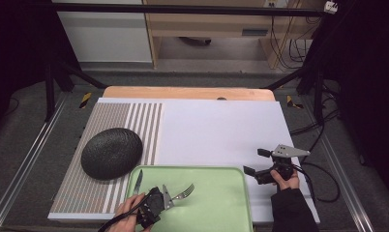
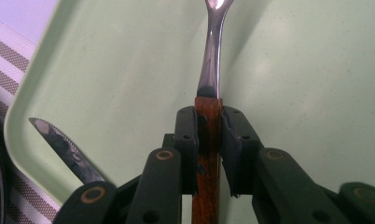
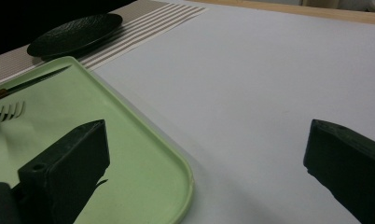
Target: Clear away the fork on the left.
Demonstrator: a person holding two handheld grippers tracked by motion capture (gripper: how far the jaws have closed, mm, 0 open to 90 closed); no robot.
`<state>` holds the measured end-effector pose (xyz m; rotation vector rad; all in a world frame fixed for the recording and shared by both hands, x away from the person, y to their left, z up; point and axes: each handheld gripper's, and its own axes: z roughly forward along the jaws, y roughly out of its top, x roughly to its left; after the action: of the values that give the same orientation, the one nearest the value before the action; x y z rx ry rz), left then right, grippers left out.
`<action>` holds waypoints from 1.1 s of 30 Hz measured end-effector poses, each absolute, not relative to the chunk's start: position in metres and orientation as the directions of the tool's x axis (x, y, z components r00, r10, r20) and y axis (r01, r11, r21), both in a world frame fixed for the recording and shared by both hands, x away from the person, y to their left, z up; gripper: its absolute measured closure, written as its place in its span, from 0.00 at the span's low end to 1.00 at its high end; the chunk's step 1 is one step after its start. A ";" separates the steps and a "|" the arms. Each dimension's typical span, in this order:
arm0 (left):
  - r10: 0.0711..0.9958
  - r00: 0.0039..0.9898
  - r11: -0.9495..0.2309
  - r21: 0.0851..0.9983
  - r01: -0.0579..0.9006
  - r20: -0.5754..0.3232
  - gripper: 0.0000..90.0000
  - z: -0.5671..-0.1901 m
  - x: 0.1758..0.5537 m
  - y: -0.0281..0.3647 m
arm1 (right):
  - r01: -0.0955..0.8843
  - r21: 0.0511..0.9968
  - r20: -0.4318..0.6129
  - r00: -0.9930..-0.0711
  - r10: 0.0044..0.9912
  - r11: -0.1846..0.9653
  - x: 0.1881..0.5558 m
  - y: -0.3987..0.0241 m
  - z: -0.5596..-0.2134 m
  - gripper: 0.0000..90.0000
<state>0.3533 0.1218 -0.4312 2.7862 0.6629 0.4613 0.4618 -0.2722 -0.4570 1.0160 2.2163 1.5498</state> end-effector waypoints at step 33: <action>0.421 0.899 -0.814 0.488 0.315 0.122 0.96 -0.435 0.355 0.126 | 0.398 0.897 0.177 -0.723 0.668 0.193 0.462 -0.273 -0.457 0.01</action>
<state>0.3549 0.1260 -0.4348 2.5951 0.5345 0.3101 0.4620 -0.2726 -0.4568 1.0180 2.2171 1.5424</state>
